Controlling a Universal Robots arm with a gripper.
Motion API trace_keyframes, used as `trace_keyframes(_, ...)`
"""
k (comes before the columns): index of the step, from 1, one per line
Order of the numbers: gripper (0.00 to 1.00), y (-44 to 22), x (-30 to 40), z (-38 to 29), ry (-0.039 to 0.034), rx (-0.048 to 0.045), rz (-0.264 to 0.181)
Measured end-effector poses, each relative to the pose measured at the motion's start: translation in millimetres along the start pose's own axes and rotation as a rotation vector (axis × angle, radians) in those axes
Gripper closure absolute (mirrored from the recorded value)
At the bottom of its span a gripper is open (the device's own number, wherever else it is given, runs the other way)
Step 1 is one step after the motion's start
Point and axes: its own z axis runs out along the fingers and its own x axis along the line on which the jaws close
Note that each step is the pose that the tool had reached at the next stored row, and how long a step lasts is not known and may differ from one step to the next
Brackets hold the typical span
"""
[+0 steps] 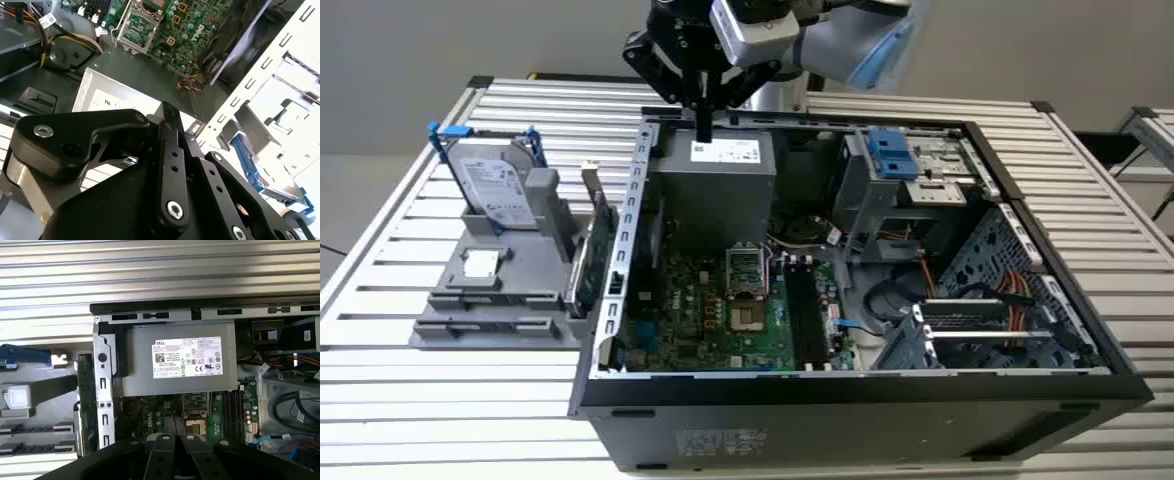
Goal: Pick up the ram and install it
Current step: 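Reach for the ram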
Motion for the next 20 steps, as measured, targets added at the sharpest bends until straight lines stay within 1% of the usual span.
trace_keyframes(13, 1.0, -0.1, 0.3, 1.4, 0.0, -0.0002, 0.0)
trace_keyframes(20, 1.0, -0.5, 8.0, 1.2, 0.0, -0.0001, 0.0)
